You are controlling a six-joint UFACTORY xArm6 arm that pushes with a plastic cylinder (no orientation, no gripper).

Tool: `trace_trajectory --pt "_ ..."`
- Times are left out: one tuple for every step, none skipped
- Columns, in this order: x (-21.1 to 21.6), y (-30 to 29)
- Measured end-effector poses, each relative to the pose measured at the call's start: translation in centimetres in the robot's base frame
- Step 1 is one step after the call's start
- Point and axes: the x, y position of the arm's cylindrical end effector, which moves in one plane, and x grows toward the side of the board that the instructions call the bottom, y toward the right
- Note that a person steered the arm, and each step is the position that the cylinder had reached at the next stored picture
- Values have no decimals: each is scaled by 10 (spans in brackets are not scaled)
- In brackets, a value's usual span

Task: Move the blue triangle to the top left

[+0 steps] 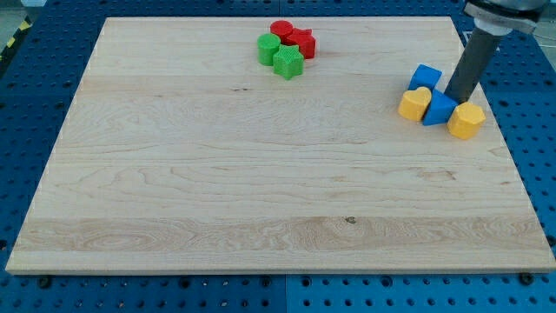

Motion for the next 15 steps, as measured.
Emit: trace_trajectory --pt "17 -31" --pt "35 -52" --pt "52 -53" --pt "63 -53" --pt "64 -72" --pt "64 -79" --pt "64 -97" --pt "64 -130" --pt "64 -175" --pt "54 -213" --pt "49 -204" --pt "82 -182" --pt "94 -131" --pt "54 -99" --pt "39 -145"
